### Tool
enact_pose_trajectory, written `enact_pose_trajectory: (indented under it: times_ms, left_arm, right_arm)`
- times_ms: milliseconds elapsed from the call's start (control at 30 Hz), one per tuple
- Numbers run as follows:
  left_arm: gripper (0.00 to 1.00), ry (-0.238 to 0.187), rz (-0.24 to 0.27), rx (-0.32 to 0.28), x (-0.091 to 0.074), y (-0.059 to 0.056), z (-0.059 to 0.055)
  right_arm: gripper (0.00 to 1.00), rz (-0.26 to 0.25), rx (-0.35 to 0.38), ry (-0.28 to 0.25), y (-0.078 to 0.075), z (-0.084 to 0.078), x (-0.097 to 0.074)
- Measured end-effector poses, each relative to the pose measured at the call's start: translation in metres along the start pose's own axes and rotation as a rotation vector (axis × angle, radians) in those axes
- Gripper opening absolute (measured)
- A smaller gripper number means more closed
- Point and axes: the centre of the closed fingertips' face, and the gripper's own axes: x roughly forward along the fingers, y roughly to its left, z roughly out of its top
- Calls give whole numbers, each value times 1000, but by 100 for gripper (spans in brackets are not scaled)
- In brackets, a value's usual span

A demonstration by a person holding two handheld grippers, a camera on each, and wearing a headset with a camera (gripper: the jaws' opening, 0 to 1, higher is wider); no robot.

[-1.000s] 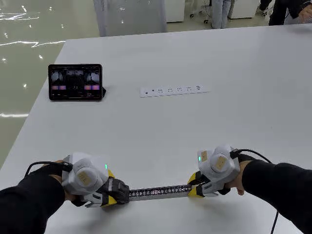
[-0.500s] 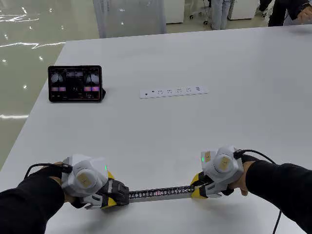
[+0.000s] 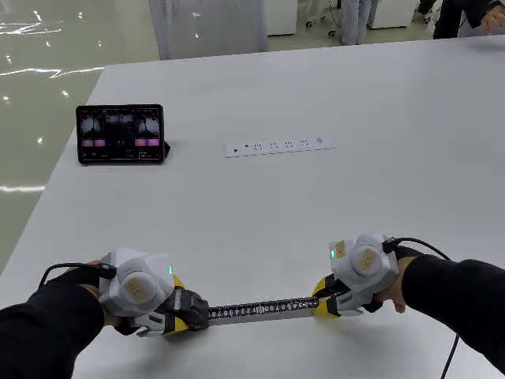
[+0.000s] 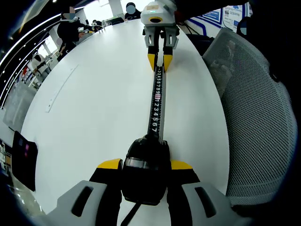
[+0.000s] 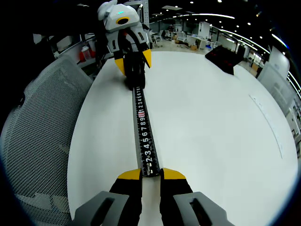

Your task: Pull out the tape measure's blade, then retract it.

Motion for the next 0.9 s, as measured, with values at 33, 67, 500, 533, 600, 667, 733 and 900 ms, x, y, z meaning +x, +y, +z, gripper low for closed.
enact_pose_trajectory:
  times_ms: [33, 67, 500, 533, 600, 667, 733, 900]
  left_arm:
    - [31, 0, 0, 0, 0, 0, 0]
    - [31, 0, 0, 0, 0, 0, 0]
    - [31, 0, 1, -2, 0, 0, 0]
    - [31, 0, 2, -2, 0, 0, 0]
    - [32, 0, 2, -2, 0, 0, 0]
    - [32, -1, 2, -3, 0, 0, 0]
    - [32, -1, 1, -3, 0, 0, 0]
    - [32, 0, 2, -3, 0, -1, 0]
  right_arm:
    - [10, 0, 1, 0, 0, 0, -1]
    - [10, -1, 1, 0, 0, -1, -1]
    - [10, -3, 3, 1, 0, -6, -5]
    - [10, -4, 3, 1, 0, -6, -5]
    - [10, -3, 3, 1, 0, -7, -5]
    - [10, -3, 4, 2, 0, -7, -6]
    - [10, -2, 5, 3, 0, -8, -7]
    - [10, -1, 10, 3, 0, -10, -9]
